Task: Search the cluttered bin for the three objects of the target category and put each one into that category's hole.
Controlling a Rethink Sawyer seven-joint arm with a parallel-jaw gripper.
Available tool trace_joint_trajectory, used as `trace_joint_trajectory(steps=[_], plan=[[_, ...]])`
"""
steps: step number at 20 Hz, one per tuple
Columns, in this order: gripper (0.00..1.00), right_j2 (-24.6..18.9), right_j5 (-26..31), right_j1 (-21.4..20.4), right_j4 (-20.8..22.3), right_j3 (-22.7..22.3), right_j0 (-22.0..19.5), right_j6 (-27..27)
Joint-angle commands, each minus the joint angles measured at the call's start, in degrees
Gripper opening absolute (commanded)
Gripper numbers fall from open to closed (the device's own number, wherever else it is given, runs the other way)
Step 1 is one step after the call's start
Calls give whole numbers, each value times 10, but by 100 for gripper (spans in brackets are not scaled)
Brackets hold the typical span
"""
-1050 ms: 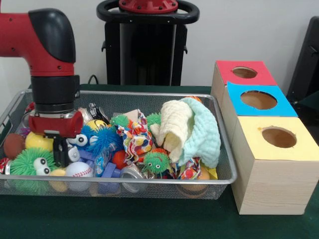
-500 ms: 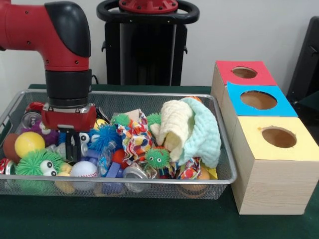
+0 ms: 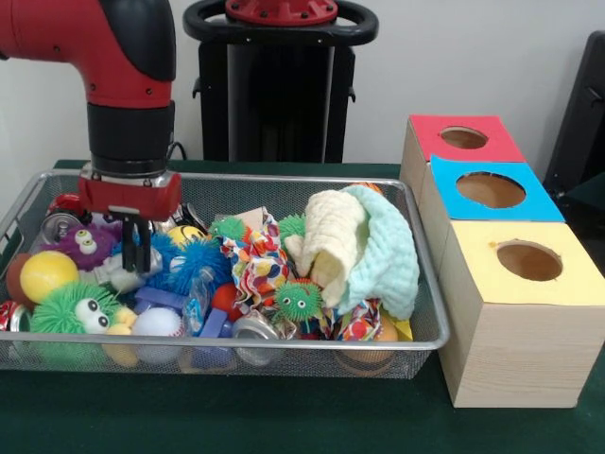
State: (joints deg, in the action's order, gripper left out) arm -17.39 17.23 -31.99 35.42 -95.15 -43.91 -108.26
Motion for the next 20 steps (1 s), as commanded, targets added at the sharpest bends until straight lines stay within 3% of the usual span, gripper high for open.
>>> trace_joint_trajectory(steps=[1,5,12,20], plan=[[0,31,159,-76,-32,-79,16,19],[0,40,190,-119,-43,-101,27,11],[0,46,176,-166,-62,-158,41,-34],[0,60,91,-129,-59,-170,61,-70]])
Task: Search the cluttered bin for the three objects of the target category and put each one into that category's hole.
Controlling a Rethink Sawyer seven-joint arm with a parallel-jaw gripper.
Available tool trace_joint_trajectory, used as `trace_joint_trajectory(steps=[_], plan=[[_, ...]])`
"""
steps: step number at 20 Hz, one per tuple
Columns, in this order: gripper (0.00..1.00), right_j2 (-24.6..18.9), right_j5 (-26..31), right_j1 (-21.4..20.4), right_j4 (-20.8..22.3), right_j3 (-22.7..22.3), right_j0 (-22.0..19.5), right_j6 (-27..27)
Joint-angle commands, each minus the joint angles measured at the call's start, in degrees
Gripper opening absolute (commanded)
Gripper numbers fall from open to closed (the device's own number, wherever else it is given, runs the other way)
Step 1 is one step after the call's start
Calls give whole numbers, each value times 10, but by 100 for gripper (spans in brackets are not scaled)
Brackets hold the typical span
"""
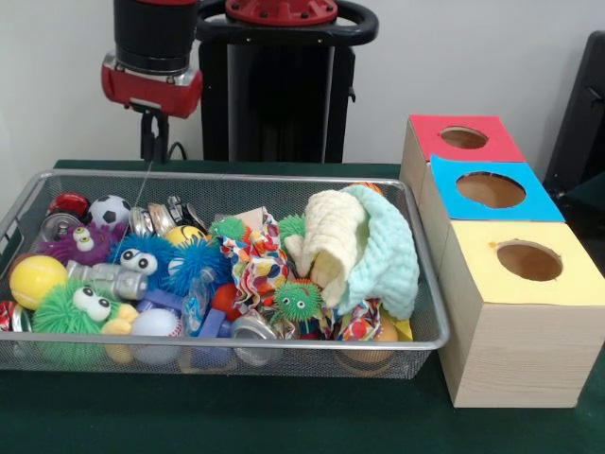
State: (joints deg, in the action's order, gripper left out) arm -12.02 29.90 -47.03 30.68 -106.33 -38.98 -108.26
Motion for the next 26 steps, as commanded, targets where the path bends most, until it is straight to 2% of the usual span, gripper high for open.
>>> trace_joint_trajectory(steps=[1,4,7,21,22,26], plan=[[0,6,-44,28,-9,-54,11,-68],[0,10,-69,50,-1,-51,7,-67],[0,12,-76,51,0,-55,0,-59],[0,-4,-62,53,-8,-40,-30,-16],[100,-7,-58,54,-7,-37,-34,-11],[100,-10,-48,54,-9,-34,-39,-5]])
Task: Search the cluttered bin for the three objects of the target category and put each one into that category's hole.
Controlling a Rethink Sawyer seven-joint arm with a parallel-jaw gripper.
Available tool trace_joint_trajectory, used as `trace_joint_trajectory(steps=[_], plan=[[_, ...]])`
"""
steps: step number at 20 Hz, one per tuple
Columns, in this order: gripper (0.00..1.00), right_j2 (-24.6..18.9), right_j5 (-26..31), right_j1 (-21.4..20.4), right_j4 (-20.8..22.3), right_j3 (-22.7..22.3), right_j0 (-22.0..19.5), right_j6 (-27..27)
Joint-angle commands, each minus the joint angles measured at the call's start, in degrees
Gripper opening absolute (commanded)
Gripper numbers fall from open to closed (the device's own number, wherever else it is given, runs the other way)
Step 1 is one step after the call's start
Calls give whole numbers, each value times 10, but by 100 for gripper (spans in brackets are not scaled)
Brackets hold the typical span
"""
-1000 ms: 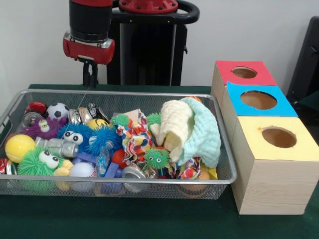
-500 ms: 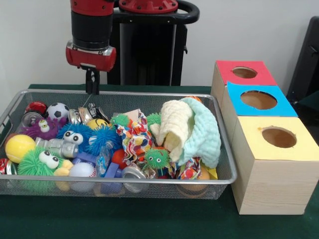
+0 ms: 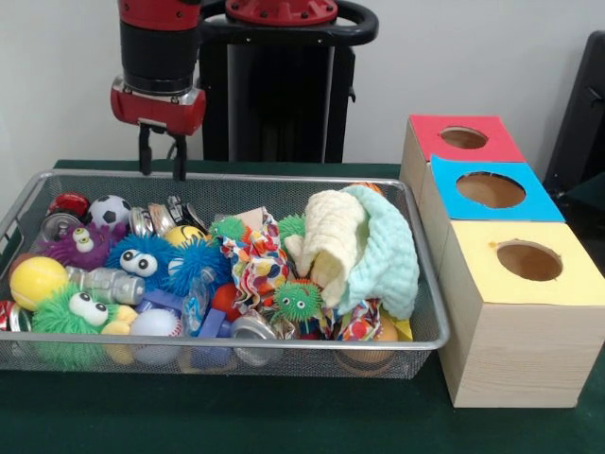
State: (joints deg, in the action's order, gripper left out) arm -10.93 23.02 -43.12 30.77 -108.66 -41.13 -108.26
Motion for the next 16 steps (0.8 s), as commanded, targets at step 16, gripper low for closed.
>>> trace_joint_trajectory(steps=[16], plan=[[100,-75,-23,63,21,76,-40,42]])
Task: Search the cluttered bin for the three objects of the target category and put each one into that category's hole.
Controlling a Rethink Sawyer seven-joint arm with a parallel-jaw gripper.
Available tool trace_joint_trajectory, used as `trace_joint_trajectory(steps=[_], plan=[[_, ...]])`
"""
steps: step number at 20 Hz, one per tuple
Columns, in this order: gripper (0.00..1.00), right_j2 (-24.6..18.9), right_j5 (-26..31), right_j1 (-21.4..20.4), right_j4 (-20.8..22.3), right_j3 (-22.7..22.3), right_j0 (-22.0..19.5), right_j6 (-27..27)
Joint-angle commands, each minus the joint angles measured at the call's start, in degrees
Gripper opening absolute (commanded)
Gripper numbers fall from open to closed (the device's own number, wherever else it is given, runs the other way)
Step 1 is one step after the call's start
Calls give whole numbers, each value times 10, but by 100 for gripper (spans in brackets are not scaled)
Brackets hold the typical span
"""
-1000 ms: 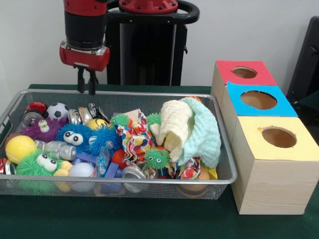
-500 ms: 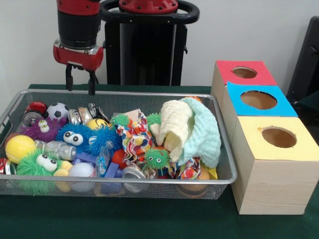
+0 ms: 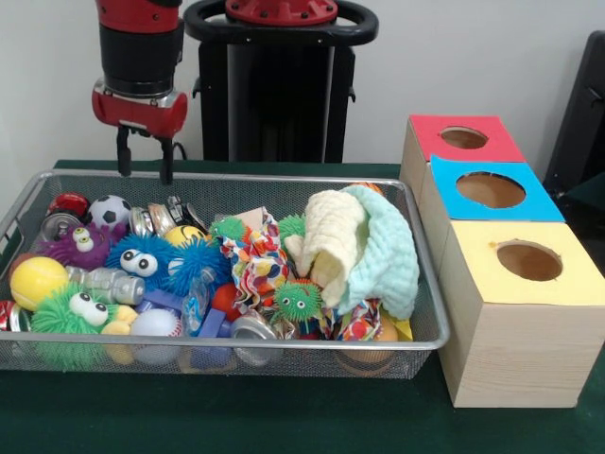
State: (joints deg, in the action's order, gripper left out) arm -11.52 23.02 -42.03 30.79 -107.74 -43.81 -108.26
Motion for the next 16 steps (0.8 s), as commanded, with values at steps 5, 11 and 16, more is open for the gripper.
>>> trace_joint_trajectory(steps=[5,11,16], plan=[[100,-81,-27,67,28,93,-13,50],[100,-101,-48,87,44,115,-27,60],[100,-106,-40,91,53,131,-30,66]])
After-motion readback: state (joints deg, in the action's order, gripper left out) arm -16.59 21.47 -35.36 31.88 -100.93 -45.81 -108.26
